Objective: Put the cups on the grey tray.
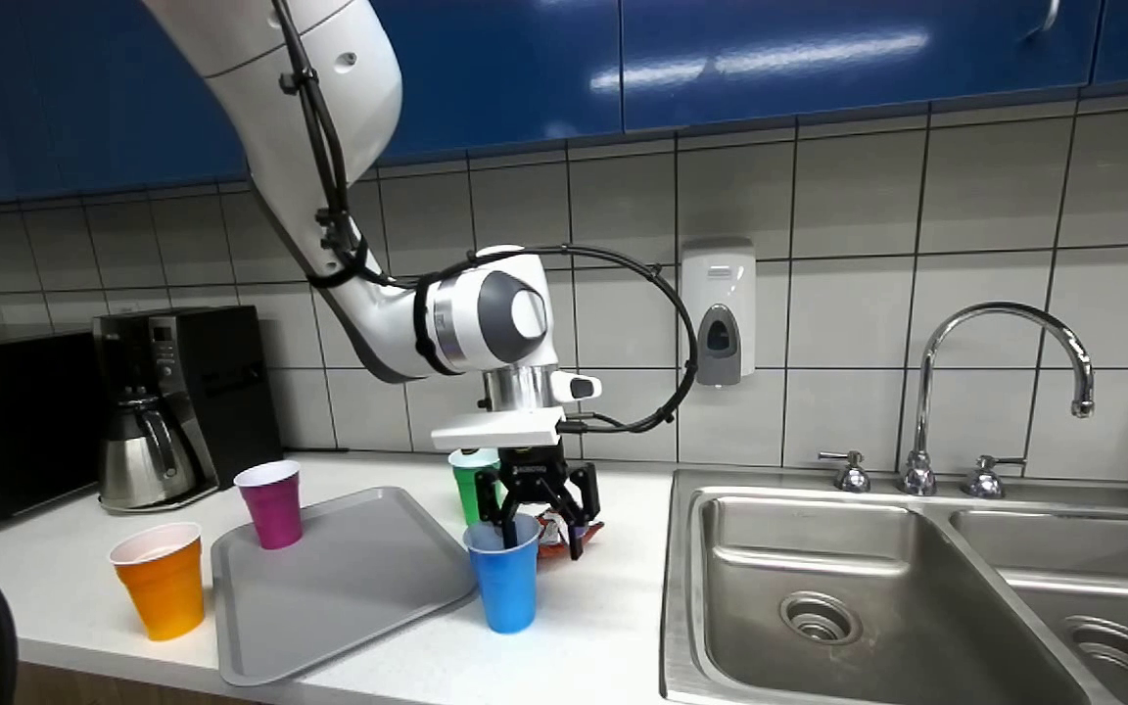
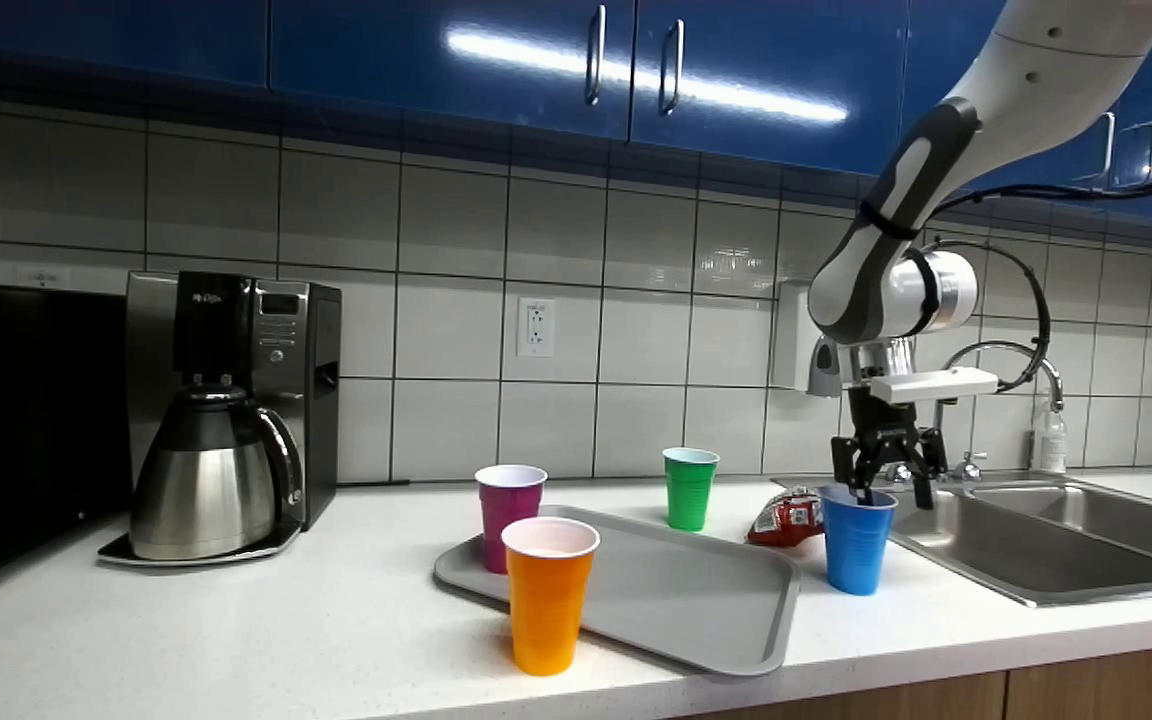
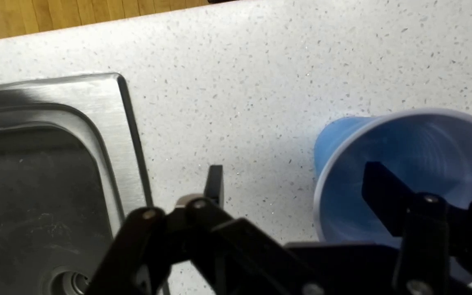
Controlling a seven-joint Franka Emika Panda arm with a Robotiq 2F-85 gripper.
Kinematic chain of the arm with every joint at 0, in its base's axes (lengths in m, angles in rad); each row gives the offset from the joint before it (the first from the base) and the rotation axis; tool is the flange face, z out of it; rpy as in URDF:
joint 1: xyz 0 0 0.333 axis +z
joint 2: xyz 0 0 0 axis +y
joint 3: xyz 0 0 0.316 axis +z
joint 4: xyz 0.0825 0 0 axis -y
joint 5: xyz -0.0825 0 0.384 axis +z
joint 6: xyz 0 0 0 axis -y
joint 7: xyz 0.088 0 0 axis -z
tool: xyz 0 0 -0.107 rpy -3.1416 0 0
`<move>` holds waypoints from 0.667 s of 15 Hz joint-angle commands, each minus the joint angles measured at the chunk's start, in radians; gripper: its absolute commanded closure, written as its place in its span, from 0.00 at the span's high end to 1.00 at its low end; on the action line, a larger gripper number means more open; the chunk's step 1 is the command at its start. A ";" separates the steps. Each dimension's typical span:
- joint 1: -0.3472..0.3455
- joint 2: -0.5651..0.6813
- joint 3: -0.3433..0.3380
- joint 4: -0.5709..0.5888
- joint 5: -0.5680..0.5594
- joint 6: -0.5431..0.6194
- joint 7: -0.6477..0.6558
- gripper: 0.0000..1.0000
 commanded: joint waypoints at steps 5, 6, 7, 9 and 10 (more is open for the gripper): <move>0.004 0.001 0.008 0.006 0.002 -0.003 0.015 0.27; 0.004 -0.001 0.009 0.005 0.002 -0.003 0.014 0.18; 0.005 -0.002 0.010 0.004 0.002 -0.003 0.014 0.12; 0.003 -0.006 0.011 0.001 0.007 -0.008 0.008 0.00; 0.003 -0.010 0.012 -0.001 0.008 -0.009 0.006 0.00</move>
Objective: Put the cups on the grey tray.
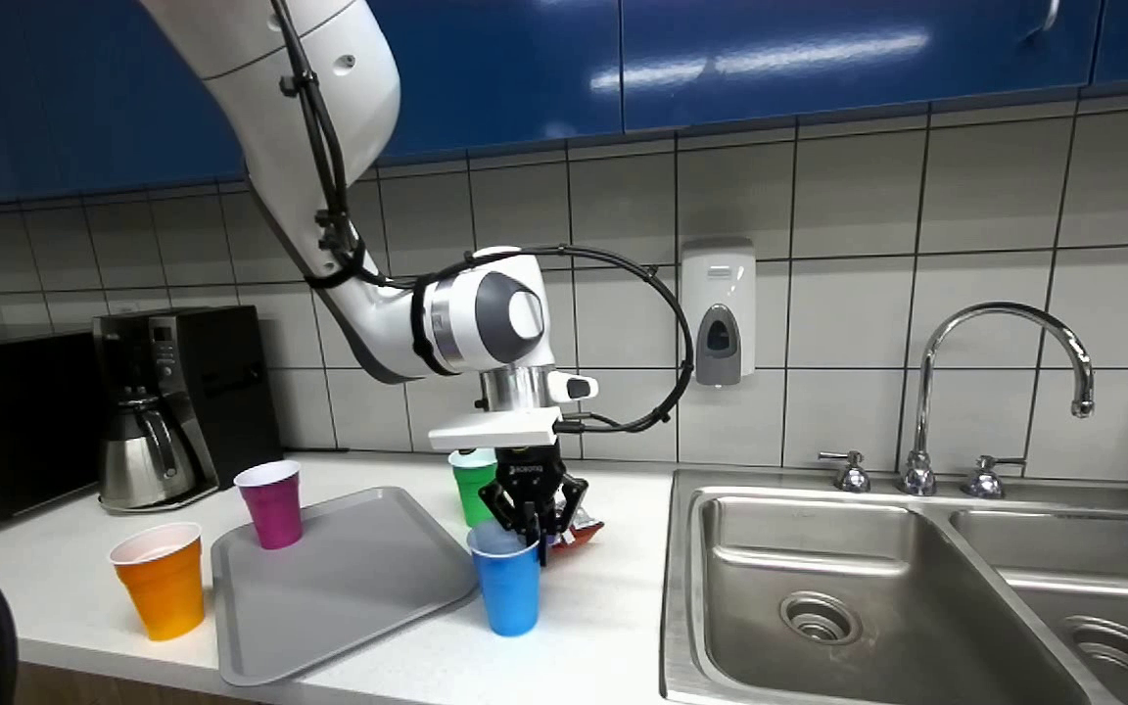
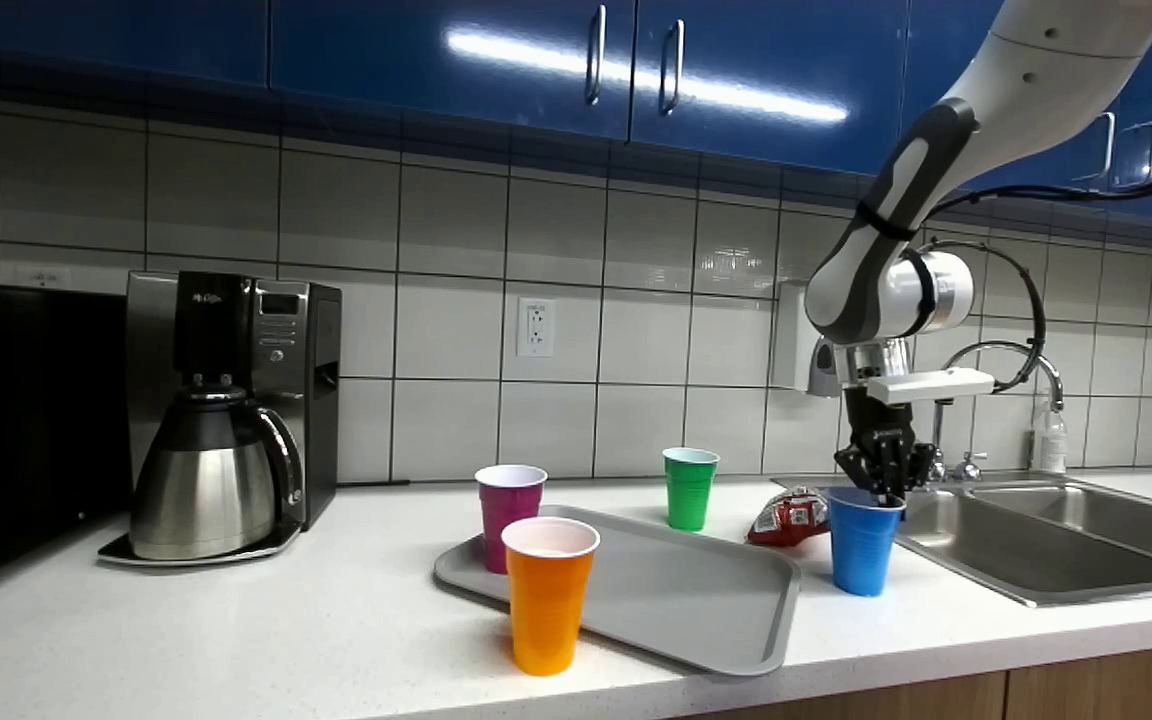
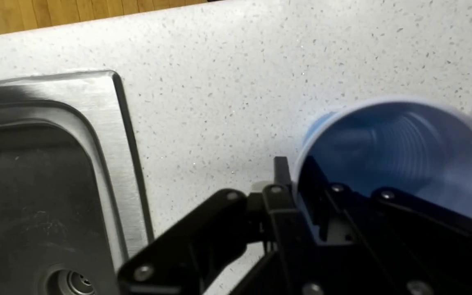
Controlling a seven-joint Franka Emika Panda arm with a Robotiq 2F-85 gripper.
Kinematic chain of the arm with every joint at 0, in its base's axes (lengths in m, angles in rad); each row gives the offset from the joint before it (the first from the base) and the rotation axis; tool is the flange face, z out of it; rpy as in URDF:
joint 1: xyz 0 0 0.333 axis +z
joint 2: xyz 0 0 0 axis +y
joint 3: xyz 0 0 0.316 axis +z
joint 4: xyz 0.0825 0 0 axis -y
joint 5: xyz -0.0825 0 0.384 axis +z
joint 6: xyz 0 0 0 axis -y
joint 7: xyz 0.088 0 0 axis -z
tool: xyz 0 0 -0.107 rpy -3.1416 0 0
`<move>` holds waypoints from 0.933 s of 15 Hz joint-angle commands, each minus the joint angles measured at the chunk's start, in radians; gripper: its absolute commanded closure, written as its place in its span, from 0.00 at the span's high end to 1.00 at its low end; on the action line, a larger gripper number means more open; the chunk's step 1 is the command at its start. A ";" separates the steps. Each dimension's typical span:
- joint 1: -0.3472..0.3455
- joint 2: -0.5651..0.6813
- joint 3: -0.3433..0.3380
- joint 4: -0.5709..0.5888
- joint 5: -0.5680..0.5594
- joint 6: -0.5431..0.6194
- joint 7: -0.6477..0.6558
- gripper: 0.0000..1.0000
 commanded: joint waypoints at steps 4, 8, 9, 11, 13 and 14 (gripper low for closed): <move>0.001 -0.044 0.010 -0.016 0.020 -0.017 -0.009 0.01; -0.001 -0.082 0.014 -0.032 0.039 -0.024 -0.029 0.01; 0.000 -0.093 0.015 -0.036 0.047 -0.029 -0.033 0.01; 0.002 -0.113 0.020 -0.046 0.065 -0.034 -0.042 0.01; 0.006 -0.139 0.029 -0.059 0.092 -0.045 -0.055 0.01; 0.009 -0.150 0.033 -0.064 0.106 -0.049 -0.062 0.01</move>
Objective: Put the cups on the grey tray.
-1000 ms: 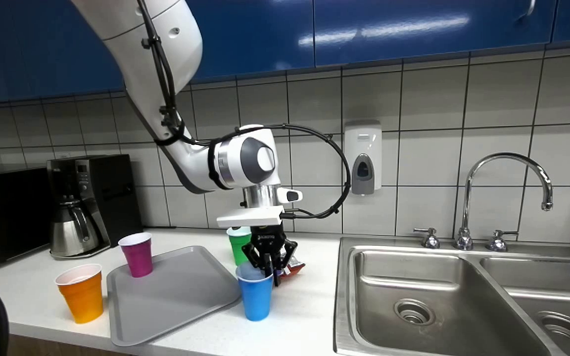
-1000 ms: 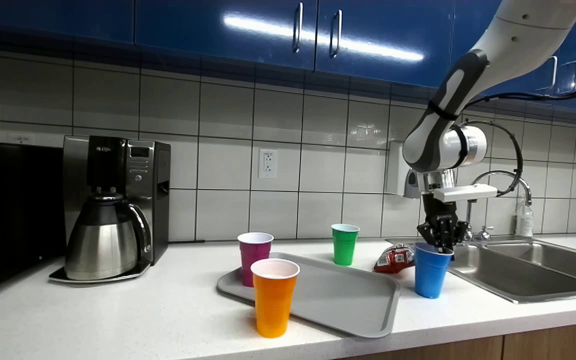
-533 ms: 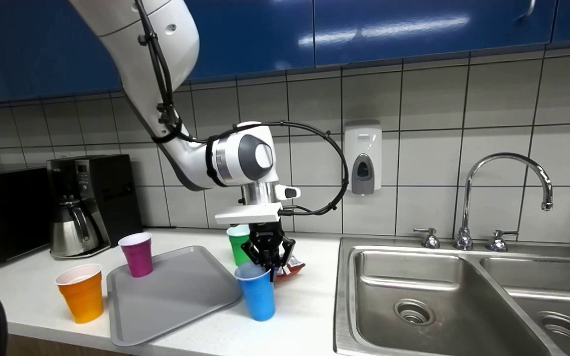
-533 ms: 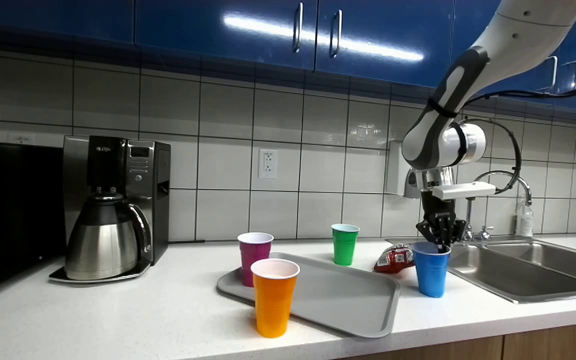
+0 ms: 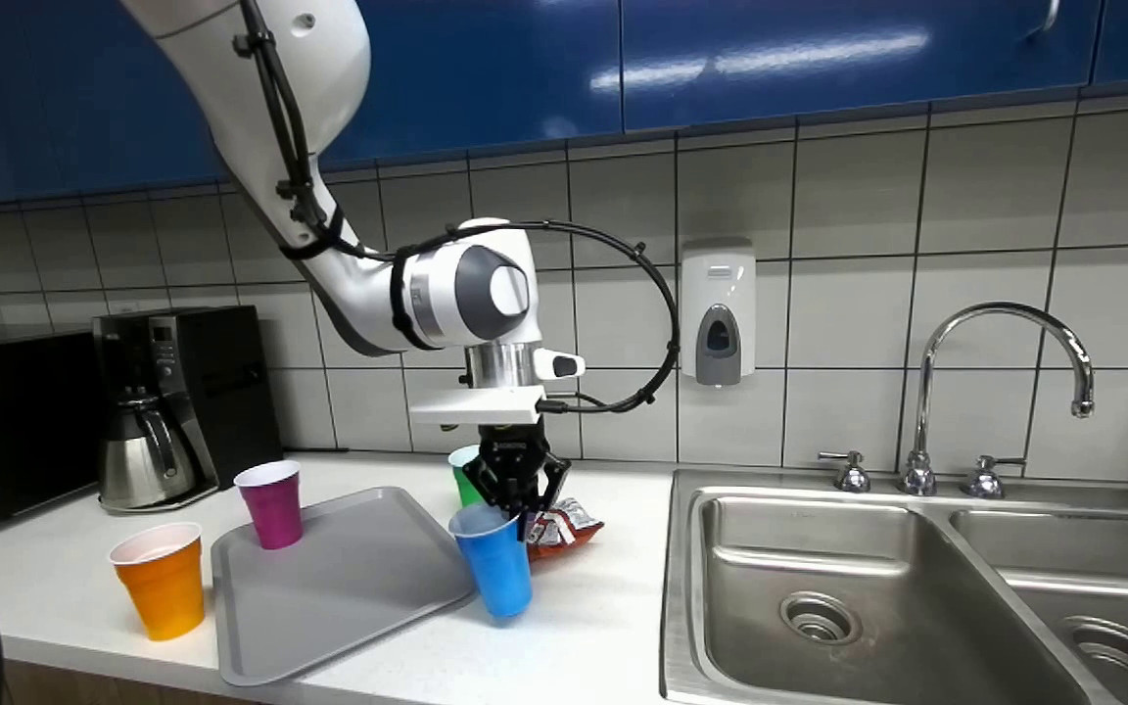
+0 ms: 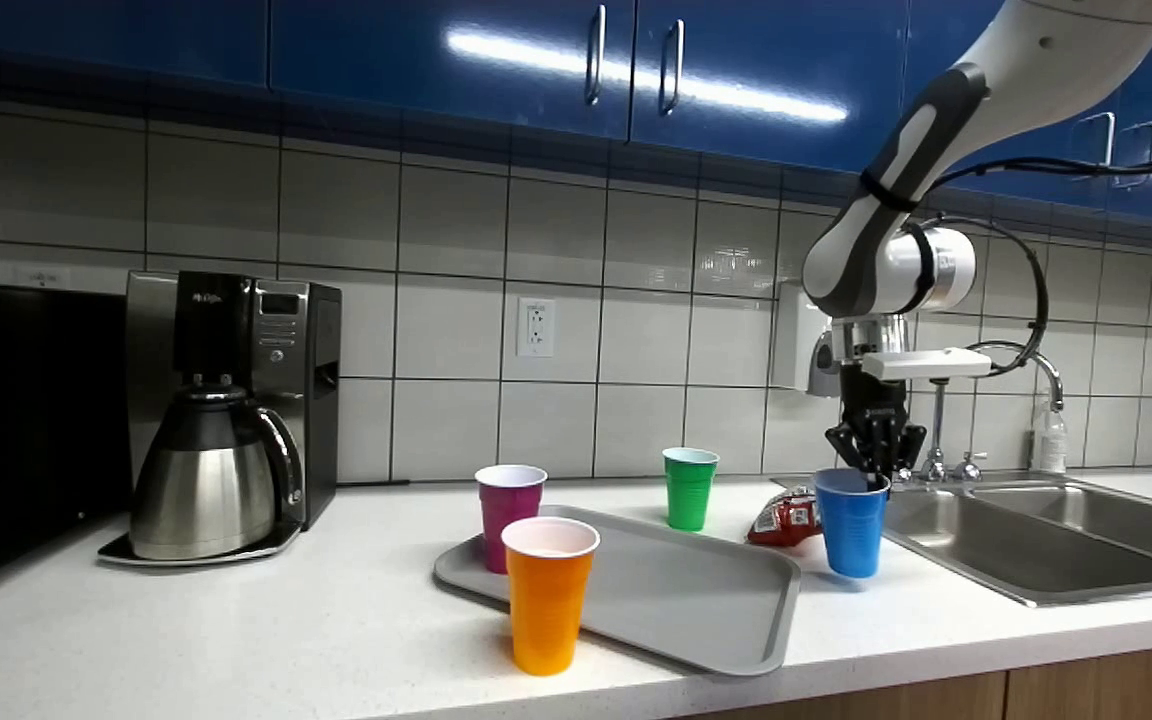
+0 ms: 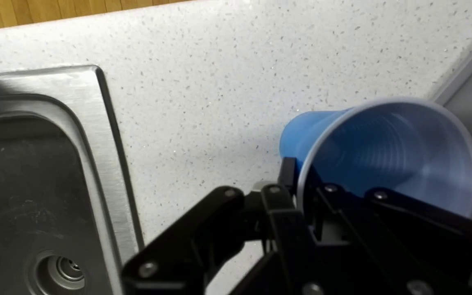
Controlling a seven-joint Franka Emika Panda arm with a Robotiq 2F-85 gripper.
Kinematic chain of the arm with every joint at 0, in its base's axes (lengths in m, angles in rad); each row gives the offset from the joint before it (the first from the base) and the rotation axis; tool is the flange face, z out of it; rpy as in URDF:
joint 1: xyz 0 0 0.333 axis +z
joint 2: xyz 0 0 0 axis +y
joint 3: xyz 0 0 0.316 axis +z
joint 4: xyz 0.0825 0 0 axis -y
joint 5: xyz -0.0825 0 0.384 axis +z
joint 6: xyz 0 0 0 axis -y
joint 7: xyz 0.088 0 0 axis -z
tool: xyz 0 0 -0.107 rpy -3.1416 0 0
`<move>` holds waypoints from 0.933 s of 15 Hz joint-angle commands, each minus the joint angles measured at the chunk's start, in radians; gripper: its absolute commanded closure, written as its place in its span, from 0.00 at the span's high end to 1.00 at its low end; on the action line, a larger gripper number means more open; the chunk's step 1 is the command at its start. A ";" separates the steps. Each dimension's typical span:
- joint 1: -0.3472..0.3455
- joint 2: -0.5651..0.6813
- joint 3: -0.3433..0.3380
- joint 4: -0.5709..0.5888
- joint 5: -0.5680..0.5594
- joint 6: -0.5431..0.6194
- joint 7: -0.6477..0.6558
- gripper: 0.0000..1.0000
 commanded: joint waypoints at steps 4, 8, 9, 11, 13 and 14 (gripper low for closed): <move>0.023 -0.123 0.036 -0.059 0.103 -0.054 -0.065 0.01; 0.053 -0.145 0.056 -0.069 0.151 -0.065 -0.072 0.01; 0.061 -0.143 0.062 -0.069 0.160 -0.065 -0.065 0.01; 0.075 -0.135 0.072 -0.066 0.172 -0.062 -0.057 0.01; 0.086 -0.124 0.082 -0.064 0.181 -0.052 -0.047 0.01; 0.090 -0.120 0.085 -0.063 0.184 -0.049 -0.045 0.01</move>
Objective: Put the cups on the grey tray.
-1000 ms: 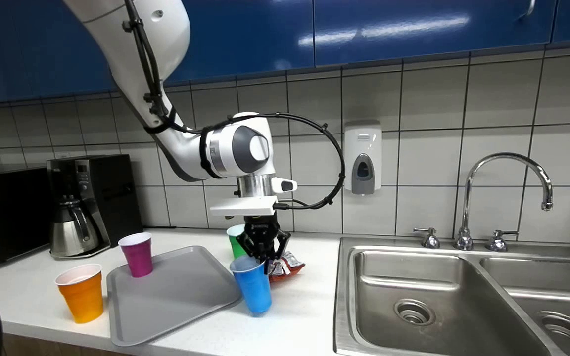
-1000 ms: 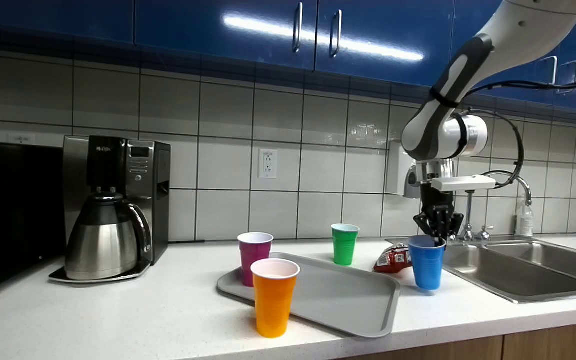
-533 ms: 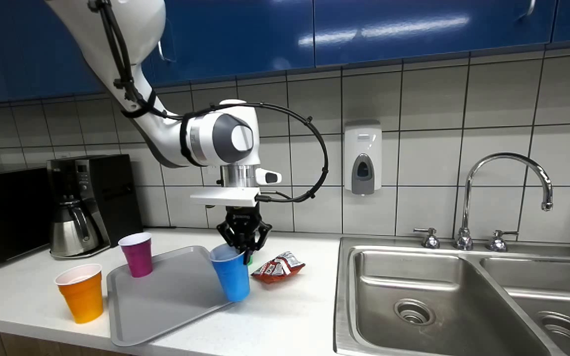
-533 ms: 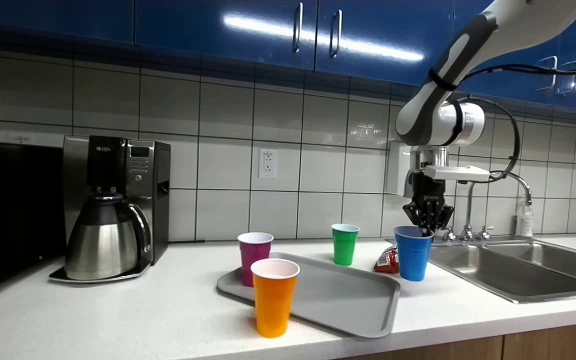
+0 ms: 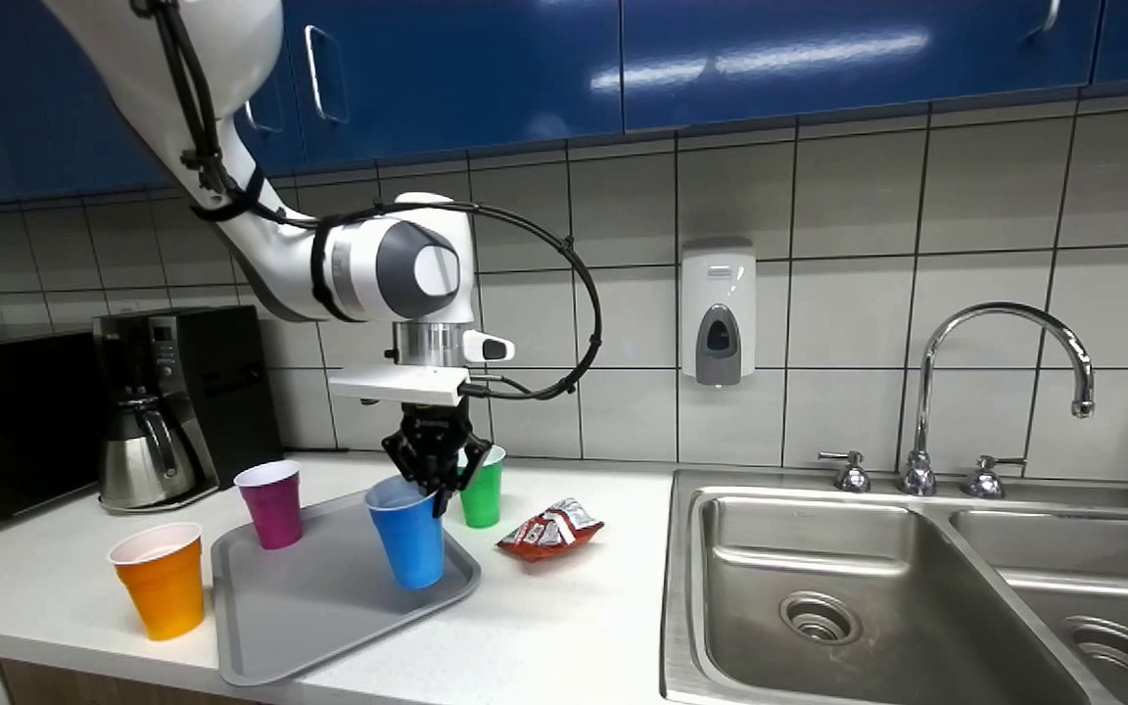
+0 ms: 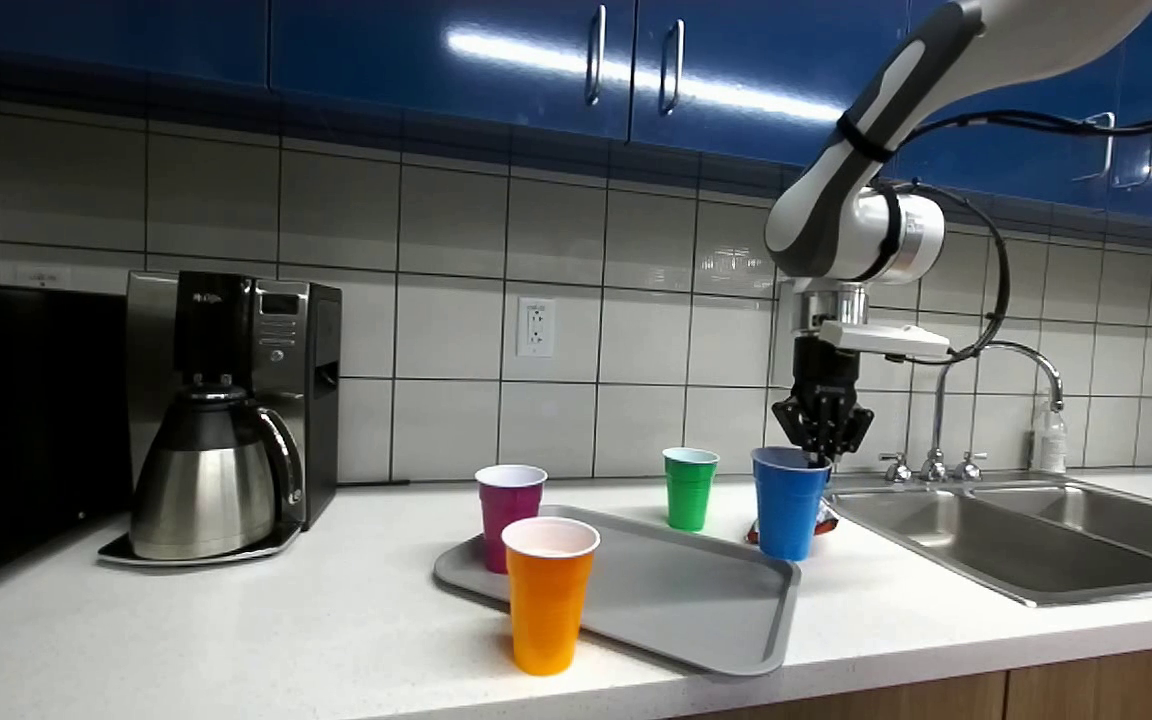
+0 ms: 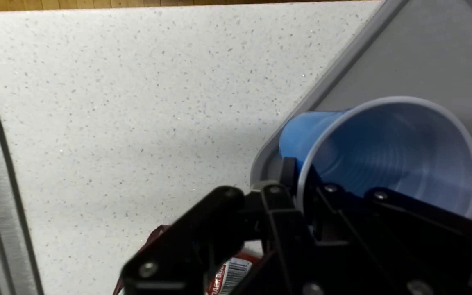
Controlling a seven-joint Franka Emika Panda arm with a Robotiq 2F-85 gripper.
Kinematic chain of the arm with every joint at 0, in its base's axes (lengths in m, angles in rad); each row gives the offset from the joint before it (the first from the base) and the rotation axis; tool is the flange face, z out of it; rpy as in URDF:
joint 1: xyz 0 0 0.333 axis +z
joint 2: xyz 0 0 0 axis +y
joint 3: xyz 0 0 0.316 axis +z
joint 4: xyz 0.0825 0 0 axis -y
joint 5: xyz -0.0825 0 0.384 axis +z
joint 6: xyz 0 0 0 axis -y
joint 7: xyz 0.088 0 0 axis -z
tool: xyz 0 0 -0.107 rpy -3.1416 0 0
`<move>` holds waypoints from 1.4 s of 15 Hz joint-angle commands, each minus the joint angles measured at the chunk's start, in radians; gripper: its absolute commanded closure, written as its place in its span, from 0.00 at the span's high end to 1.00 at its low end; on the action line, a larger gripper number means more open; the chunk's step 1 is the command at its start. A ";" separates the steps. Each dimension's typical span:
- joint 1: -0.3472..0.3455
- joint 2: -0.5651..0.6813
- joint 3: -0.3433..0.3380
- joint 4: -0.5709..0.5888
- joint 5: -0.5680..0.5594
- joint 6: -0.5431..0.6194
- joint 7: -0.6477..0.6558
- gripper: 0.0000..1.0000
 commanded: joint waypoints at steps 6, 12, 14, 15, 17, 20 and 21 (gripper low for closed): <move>0.020 0.038 0.032 0.002 0.002 0.023 0.072 0.01; 0.022 0.071 0.032 0.011 0.005 0.053 0.122 0.01; 0.021 0.080 0.031 0.012 0.013 0.063 0.123 0.01; 0.021 0.082 0.032 0.012 0.015 0.067 0.121 0.01; 0.020 0.087 0.031 0.012 0.019 0.076 0.117 0.01; 0.020 0.094 0.031 0.014 0.025 0.088 0.113 0.01; 0.020 0.097 0.032 0.014 0.027 0.093 0.112 0.01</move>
